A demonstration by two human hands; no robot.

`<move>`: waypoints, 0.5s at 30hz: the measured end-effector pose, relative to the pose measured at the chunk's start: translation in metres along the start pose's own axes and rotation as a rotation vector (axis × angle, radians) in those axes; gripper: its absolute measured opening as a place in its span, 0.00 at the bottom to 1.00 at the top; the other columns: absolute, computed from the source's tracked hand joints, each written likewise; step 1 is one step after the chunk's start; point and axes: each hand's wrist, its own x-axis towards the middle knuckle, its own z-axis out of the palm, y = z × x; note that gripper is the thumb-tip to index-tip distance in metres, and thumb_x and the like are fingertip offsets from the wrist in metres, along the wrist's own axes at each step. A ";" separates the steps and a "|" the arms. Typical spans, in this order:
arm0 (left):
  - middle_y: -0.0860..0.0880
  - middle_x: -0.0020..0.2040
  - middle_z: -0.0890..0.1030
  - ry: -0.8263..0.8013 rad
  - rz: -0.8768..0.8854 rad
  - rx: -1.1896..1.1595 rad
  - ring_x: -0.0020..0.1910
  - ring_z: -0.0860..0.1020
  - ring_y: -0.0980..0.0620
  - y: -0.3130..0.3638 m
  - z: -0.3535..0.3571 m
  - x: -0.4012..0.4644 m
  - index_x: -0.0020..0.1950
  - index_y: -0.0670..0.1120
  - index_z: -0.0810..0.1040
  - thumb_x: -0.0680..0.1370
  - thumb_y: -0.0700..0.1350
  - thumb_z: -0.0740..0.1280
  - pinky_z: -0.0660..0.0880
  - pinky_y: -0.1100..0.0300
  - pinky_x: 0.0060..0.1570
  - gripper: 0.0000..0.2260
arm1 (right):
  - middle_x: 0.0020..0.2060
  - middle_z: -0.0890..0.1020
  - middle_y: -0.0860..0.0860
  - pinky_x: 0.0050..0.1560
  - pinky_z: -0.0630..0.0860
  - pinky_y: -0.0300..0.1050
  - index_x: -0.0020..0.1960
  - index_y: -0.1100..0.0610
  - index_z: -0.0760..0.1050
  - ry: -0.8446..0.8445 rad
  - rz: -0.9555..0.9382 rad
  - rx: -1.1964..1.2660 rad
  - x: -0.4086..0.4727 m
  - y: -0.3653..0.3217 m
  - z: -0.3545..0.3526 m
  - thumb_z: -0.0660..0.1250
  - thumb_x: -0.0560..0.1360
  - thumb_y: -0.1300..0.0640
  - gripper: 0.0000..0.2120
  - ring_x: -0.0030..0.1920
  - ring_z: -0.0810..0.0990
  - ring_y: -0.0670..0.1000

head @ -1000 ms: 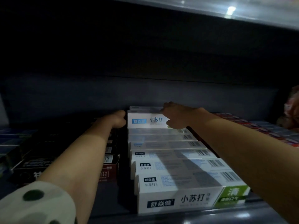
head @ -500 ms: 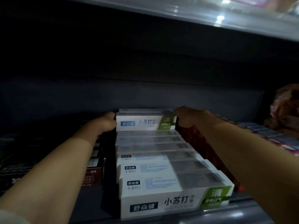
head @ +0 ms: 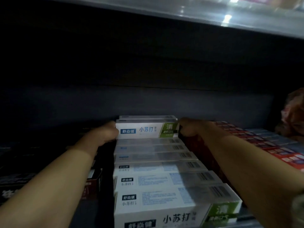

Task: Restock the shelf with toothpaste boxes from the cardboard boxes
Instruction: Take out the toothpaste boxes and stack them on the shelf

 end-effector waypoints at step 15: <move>0.40 0.63 0.74 0.092 -0.001 0.072 0.59 0.74 0.42 0.018 -0.011 -0.019 0.66 0.39 0.72 0.79 0.39 0.61 0.72 0.49 0.62 0.15 | 0.68 0.70 0.55 0.61 0.69 0.43 0.72 0.57 0.65 0.067 -0.030 0.089 -0.023 0.011 -0.017 0.63 0.77 0.55 0.24 0.64 0.72 0.56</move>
